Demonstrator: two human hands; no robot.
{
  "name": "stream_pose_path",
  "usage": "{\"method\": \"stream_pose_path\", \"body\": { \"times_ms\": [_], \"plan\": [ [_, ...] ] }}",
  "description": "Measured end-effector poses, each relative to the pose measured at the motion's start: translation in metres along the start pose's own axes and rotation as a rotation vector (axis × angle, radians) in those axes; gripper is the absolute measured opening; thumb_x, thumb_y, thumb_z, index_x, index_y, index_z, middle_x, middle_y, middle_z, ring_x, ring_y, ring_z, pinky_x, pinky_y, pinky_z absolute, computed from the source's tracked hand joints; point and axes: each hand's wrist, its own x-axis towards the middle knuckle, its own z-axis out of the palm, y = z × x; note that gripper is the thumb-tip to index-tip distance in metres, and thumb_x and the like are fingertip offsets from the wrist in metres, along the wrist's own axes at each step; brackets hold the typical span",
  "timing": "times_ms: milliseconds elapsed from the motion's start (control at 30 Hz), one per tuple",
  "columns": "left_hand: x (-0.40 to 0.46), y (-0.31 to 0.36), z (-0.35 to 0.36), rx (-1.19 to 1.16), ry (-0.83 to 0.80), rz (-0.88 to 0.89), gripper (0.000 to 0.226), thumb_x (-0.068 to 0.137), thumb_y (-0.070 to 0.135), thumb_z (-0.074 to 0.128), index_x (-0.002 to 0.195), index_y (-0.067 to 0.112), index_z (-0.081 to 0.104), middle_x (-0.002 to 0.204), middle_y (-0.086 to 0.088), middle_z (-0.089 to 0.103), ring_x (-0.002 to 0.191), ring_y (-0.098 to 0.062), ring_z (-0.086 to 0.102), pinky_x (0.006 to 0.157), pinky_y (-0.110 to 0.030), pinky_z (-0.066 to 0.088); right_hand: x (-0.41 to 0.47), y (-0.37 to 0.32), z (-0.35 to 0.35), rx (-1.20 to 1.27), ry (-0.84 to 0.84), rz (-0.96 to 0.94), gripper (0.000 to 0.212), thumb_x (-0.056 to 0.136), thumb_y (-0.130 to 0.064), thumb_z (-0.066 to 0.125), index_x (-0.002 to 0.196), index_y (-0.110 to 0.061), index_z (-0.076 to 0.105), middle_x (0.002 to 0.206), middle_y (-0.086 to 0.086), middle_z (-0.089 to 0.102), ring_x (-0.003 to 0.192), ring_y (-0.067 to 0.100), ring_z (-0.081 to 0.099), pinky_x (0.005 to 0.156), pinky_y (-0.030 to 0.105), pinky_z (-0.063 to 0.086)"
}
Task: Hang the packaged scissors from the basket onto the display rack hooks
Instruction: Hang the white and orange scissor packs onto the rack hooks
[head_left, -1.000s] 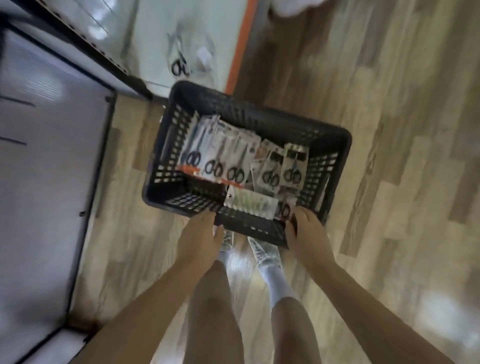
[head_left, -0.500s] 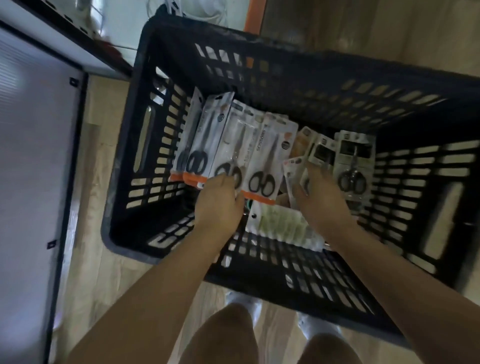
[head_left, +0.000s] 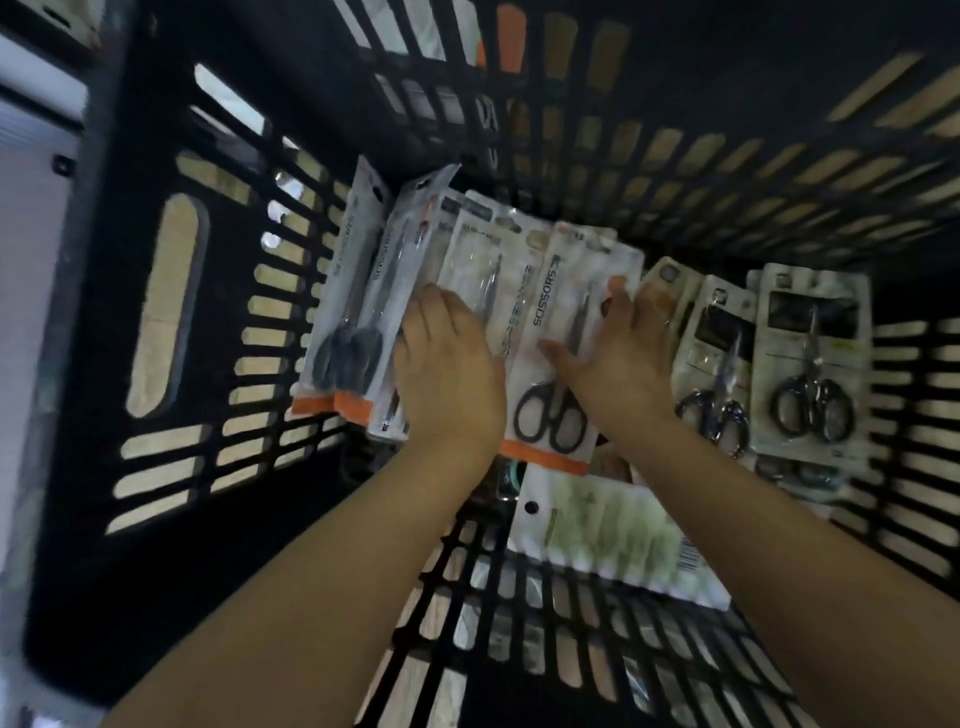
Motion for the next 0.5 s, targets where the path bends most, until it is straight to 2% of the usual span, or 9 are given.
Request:
{"method": "stream_pose_path", "body": {
  "times_ms": [100, 200, 300, 500],
  "plan": [
    [0.008, 0.002, 0.0, 0.004, -0.052, -0.079, 0.076, 0.09, 0.038, 0.058, 0.143, -0.001, 0.021, 0.147, -0.018, 0.023, 0.133, -0.032, 0.025, 0.107, -0.038, 0.023, 0.001, -0.001, -0.002, -0.03, 0.042, 0.0, 0.094, 0.08, -0.056, 0.062, 0.147, -0.011, 0.013, 0.152, 0.017, 0.012, 0.142, 0.03, 0.009, 0.116, 0.041, 0.016],
    [0.016, 0.004, -0.003, 0.018, -0.047, -0.156, 0.072, 0.089, 0.035, 0.06, 0.14, -0.001, 0.025, 0.143, -0.02, 0.026, 0.13, -0.034, 0.027, 0.105, -0.04, 0.025, 0.008, 0.0, -0.005, -0.011, -0.002, 0.086, 0.102, 0.076, -0.057, 0.065, 0.147, -0.005, 0.013, 0.15, 0.018, 0.015, 0.14, 0.032, 0.014, 0.112, 0.041, 0.022],
    [0.021, 0.006, -0.007, -0.011, -0.074, -0.189, 0.069, 0.088, 0.033, 0.061, 0.137, -0.001, 0.029, 0.14, -0.02, 0.028, 0.128, -0.035, 0.028, 0.103, -0.041, 0.029, 0.016, -0.003, -0.01, 0.034, -0.087, 0.157, 0.108, 0.076, -0.054, 0.069, 0.148, -0.003, 0.006, 0.153, 0.019, 0.009, 0.143, 0.032, 0.007, 0.114, 0.039, 0.019],
    [0.024, 0.0, -0.017, -0.115, -0.078, -0.212, 0.058, 0.085, 0.026, 0.064, 0.13, 0.002, 0.038, 0.135, -0.017, 0.033, 0.123, -0.032, 0.033, 0.096, -0.038, 0.035, 0.02, -0.008, -0.016, 0.098, -0.146, 0.221, 0.106, 0.072, -0.047, 0.076, 0.146, -0.005, 0.014, 0.154, 0.013, 0.011, 0.142, 0.031, 0.012, 0.112, 0.035, 0.022]
  ]
}}
